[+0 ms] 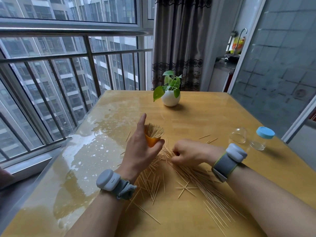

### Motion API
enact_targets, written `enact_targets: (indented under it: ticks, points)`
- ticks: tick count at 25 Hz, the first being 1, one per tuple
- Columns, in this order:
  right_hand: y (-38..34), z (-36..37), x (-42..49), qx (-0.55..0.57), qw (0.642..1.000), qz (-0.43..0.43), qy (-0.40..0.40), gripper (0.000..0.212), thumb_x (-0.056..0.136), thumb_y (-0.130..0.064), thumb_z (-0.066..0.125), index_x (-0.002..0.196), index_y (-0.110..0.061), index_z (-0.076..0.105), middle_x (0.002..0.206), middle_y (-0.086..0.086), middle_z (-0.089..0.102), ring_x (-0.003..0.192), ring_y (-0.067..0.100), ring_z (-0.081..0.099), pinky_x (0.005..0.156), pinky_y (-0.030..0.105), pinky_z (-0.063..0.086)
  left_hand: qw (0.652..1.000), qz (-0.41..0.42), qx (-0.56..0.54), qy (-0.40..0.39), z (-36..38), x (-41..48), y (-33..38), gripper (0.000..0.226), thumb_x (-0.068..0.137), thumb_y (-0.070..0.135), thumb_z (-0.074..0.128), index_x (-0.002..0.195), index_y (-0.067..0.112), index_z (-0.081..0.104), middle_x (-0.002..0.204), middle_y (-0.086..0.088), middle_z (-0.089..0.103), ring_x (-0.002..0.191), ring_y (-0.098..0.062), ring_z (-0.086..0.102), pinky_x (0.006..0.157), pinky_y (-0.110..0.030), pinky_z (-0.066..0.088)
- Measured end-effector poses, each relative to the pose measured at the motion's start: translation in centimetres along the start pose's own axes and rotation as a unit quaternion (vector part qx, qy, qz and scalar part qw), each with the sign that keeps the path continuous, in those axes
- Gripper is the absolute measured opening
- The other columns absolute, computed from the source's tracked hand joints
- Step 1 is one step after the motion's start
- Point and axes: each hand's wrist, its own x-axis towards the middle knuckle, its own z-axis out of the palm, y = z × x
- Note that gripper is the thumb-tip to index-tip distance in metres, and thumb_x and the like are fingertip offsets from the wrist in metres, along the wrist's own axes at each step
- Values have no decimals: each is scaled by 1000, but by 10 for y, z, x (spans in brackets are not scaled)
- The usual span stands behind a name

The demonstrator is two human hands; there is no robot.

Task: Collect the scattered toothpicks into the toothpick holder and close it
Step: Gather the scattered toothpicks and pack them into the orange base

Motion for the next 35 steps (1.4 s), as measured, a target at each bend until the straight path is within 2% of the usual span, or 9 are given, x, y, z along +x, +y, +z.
enact_targets:
  ticks: [4,10,13,17,20,25,29,32,35]
  points:
    - [28,-4,-10,133,990,-27,47,30,93,-31,57,77,-7,62,67,-1,51,59,13,43,57,33,34,1000,-9,-21,7,2,-1,4,98,78,33,79,155,25,19,108,1,59,86,-19,62,81,-41,55]
    - [57,8,-21,354,913,-33,200,26,96,-30,60,80,-9,64,65,-4,52,58,10,45,59,35,38,997,-2,-36,-69,12,-10,14,100,78,37,79,155,32,15,105,9,58,87,-3,60,75,-18,53]
    - [58,4,-25,442,852,-37,278,24,98,-25,58,76,-17,60,62,-4,46,56,12,41,55,30,34,992,11,-24,-126,19,-15,17,105,76,42,79,156,35,11,113,9,57,94,-3,60,81,-13,49]
    - [49,-3,-32,576,747,-44,328,19,99,-19,56,80,-17,56,67,5,38,56,17,32,51,32,25,982,32,-28,-185,30,-19,21,112,74,47,80,156,37,6,118,5,60,100,-8,61,92,-24,50]
    - [40,-5,-32,611,700,-39,368,17,98,-18,55,81,-16,57,68,5,38,56,13,33,52,30,27,981,28,-28,-192,33,-21,21,115,71,54,78,156,40,2,122,2,60,105,-11,60,98,-30,49]
    - [30,2,-30,560,711,-63,421,19,99,-24,56,81,-20,58,63,-4,44,57,12,37,53,29,32,981,27,-22,-189,35,-23,25,120,72,52,79,157,34,-4,124,2,57,107,-11,57,99,-27,46]
    - [10,20,-24,479,742,-66,464,20,99,-23,56,82,-13,58,60,-6,50,55,7,43,49,30,37,983,33,-36,-179,36,-22,25,121,71,55,77,158,29,-3,109,6,58,89,-5,56,80,-15,44]
    - [1,33,-19,469,756,-68,452,18,98,-25,58,84,-13,60,59,-6,52,52,5,45,48,28,39,986,40,-54,-154,37,-21,26,117,70,52,76,158,24,4,94,9,60,76,-4,59,67,-11,41]
    - [0,34,-19,479,769,-75,416,13,97,-25,59,88,-18,64,69,-1,63,61,12,59,57,35,50,989,33,-50,-134,35,-21,26,113,72,44,80,158,24,10,96,9,63,78,-4,62,68,-11,45]
